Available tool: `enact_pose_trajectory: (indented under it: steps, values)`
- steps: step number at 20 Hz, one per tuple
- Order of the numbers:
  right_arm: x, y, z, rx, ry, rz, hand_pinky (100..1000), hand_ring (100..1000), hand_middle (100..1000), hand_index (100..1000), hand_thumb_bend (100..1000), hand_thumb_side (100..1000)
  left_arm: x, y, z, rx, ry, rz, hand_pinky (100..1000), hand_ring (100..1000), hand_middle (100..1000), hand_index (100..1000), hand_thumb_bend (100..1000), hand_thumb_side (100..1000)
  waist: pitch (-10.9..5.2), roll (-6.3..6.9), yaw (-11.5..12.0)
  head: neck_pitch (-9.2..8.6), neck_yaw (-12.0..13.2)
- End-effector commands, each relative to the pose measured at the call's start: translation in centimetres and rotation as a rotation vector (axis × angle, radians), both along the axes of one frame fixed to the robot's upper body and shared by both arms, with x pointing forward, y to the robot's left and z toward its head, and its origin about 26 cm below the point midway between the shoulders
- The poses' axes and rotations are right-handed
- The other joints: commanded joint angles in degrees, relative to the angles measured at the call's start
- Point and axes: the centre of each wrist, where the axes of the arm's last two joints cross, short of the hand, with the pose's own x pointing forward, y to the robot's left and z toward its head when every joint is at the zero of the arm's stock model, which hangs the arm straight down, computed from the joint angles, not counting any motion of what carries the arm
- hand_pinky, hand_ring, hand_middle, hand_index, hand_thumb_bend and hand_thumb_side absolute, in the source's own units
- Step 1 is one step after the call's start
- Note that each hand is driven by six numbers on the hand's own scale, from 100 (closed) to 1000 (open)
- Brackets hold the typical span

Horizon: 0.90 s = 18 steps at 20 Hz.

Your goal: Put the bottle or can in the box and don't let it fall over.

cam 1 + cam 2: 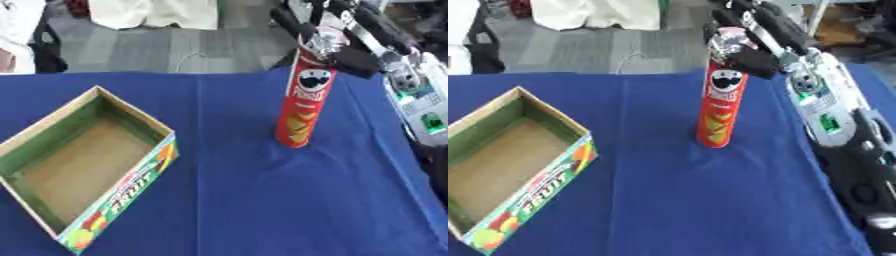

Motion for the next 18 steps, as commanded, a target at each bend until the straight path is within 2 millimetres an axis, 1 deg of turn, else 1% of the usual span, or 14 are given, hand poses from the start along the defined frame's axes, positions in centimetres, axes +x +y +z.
enact_pose_trajectory:
  steps: [1, 3, 4, 7, 18]
  values:
    - [0.0, -0.6, 1.3, -0.051, -0.003, -0.018, 911, 909, 882, 936, 100, 1000, -0.1, -0.1, 0.6, 0.011, -0.021, -0.011, 495, 770, 706, 749, 218, 850, -0.84, 0.07, 0.1, -0.31, -0.19]
    - [0.4, -0.6, 1.2, -0.052, 0.011, -0.016, 929, 912, 887, 943, 100, 1000, -0.1, 0.0, 0.6, 0.011, -0.02, -0.012, 495, 770, 706, 749, 219, 850, -0.88, 0.09, 0.18, -0.35, -0.24]
    - [0.6, -0.7, 1.1, -0.051, 0.018, -0.016, 956, 925, 898, 953, 100, 1000, -0.1, 0.0, 0.6, 0.011, -0.019, -0.012, 495, 770, 706, 749, 219, 851, -0.9, 0.08, 0.22, -0.38, -0.27]
    - [1.1, -0.9, 1.0, -0.043, 0.038, -0.02, 989, 949, 908, 971, 100, 1000, -0.1, -0.1, 0.5, 0.01, -0.017, -0.013, 495, 771, 707, 749, 219, 851, -0.95, 0.06, 0.27, -0.47, -0.29]
    - [2.2, -1.7, 0.6, -0.015, 0.08, -0.038, 975, 939, 898, 979, 100, 1000, -0.1, -0.1, 0.4, 0.012, -0.01, -0.015, 493, 772, 708, 750, 219, 853, -0.97, 0.09, 0.3, -0.54, -0.31]
